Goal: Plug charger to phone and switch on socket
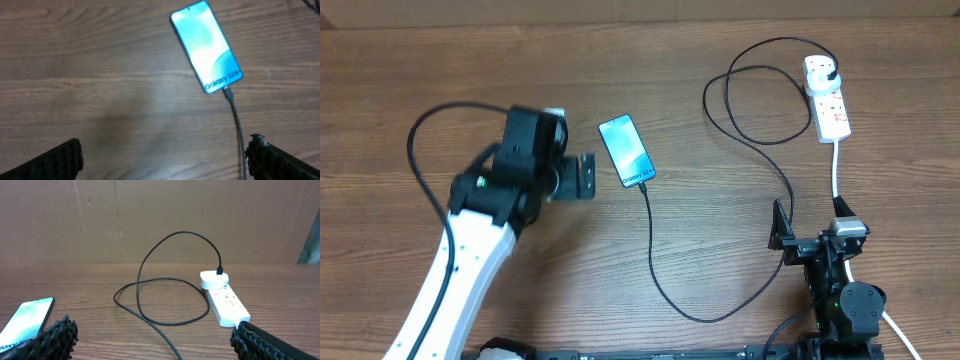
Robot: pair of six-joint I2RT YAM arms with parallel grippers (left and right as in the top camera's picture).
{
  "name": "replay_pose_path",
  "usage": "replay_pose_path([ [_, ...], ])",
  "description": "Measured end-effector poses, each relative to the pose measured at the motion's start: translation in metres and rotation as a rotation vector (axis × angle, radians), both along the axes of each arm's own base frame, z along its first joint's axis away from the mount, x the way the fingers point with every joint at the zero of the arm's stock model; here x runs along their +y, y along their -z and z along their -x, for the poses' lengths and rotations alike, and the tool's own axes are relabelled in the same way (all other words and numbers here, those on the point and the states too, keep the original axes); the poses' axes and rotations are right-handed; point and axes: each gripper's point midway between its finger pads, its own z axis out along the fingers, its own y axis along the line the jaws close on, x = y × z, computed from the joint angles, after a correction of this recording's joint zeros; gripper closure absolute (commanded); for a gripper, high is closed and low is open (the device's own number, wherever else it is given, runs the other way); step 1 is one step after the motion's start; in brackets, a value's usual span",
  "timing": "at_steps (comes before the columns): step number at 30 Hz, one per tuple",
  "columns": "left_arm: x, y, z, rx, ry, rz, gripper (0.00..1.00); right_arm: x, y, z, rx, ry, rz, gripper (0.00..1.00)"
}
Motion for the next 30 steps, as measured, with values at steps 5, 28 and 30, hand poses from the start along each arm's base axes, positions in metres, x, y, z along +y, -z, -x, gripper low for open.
replay_pose_path([
  [5,0.009,0.014,0.029,0.001,-0.006,-0.003,0.00,0.000,0.000,0.000,0.000,0.000,0.000,0.00],
  [28,0.027,0.046,0.051,-0.316,-0.045,0.133,0.00,0.000,0.000,0.000,0.000,0.000,0.000,0.00],
  [30,0.023,0.046,0.051,-0.357,-0.015,0.159,0.00,0.000,0.000,0.000,0.000,0.000,0.000,0.00],
])
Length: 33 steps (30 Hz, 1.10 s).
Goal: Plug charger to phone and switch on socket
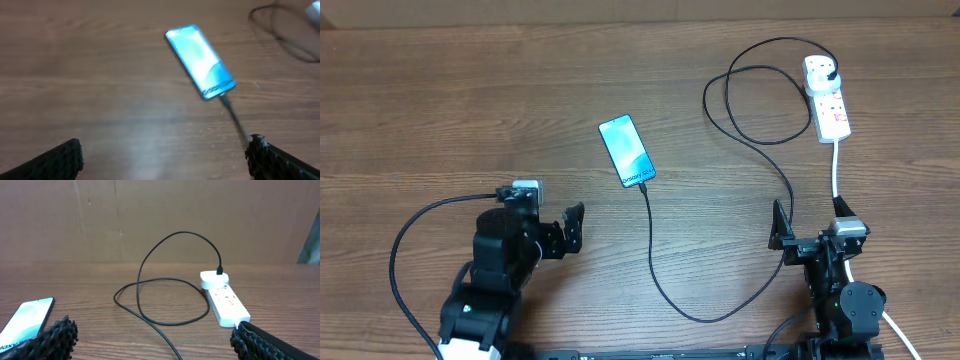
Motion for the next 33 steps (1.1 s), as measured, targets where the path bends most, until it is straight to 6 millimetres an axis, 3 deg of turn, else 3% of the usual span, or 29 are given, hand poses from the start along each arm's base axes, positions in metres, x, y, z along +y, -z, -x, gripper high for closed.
replay_pose_path([
  [9,-0.002,0.004,0.008,-0.065,0.044,0.043,0.00,0.000,0.000,0.000,0.000,0.001,0.000,0.00],
  [22,-0.001,-0.031,0.021,-0.263,0.053,0.064,0.01,0.000,0.000,0.000,0.000,0.000,0.000,0.00],
  [33,0.018,-0.049,0.032,-0.421,-0.013,0.072,0.00,0.000,0.000,0.000,-0.001,0.000,0.000,0.00],
])
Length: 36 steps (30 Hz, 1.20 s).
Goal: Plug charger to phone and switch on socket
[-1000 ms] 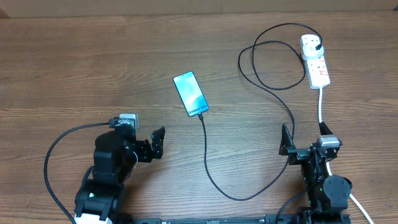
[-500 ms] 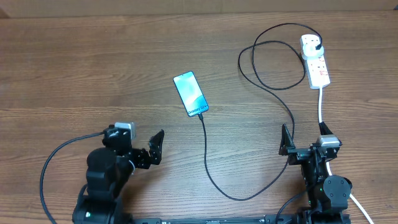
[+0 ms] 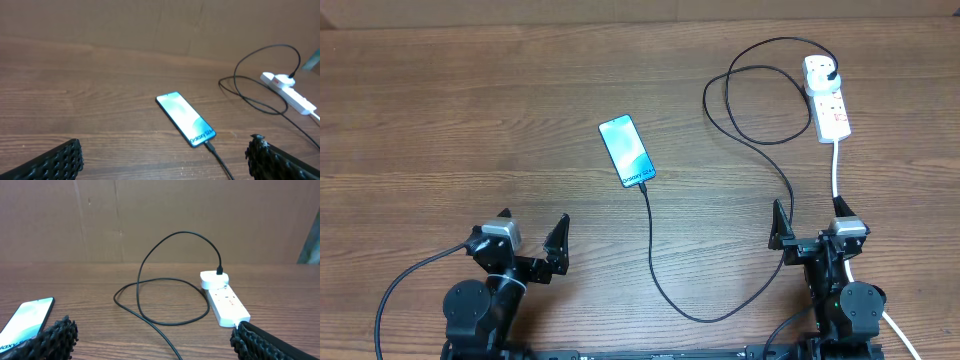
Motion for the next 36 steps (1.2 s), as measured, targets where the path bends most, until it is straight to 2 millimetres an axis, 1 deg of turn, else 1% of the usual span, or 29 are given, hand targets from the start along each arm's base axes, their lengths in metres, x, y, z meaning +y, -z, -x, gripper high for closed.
replay_pose_path([
  [6,0.005,-0.002,0.001,-0.048,-0.026,-0.002,0.00,0.000,0.000,0.000,0.001,0.000,0.000,0.00],
  [12,0.006,-0.016,-0.005,-0.199,-0.034,0.006,0.00,0.000,0.000,0.000,0.000,0.000,0.000,0.00],
  [17,0.008,-0.012,-0.008,-0.255,-0.045,0.008,0.01,0.000,0.000,0.000,0.001,0.000,0.000,0.00],
  [23,0.020,-0.015,-0.012,-0.301,-0.116,0.006,0.00,0.000,0.000,0.000,0.001,0.000,0.000,0.00],
  [30,0.041,0.014,-0.015,-0.201,-0.220,-0.013,0.01,0.000,0.000,0.000,0.001,0.000,0.000,0.00],
  [33,0.045,0.029,-0.015,-0.144,-0.241,-0.021,0.00,0.000,0.000,0.000,0.001,0.000,0.000,0.00],
  [36,0.045,0.030,-0.015,-0.140,-0.240,-0.027,0.00,0.000,0.000,0.000,0.001,0.000,0.000,0.00],
])
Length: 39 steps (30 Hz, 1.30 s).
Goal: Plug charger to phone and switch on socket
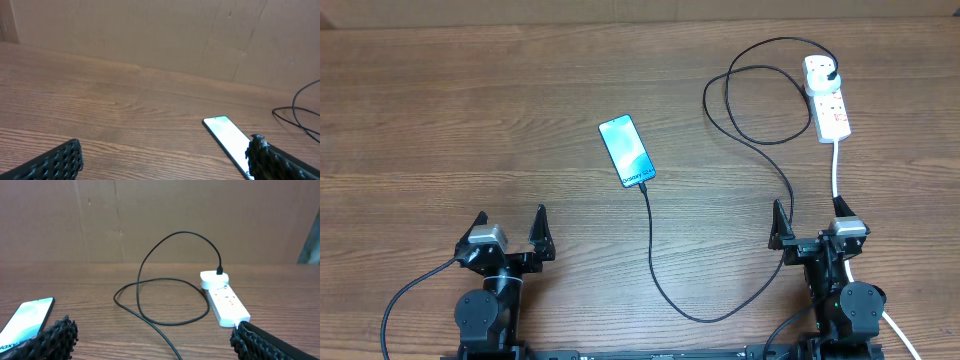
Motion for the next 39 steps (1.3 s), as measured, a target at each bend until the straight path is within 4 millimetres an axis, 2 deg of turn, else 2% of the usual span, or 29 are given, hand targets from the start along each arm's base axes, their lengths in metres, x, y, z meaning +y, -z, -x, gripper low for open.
replay_pose_path([
  [27,0.011,0.000,0.000,0.008,-0.044,-0.220,0.00,0.000,0.000,0.000,0.000,0.000,0.000,0.00],
  [39,0.011,0.000,0.000,0.007,-0.046,-0.204,0.00,0.000,0.000,0.000,0.000,0.001,0.000,0.00],
])
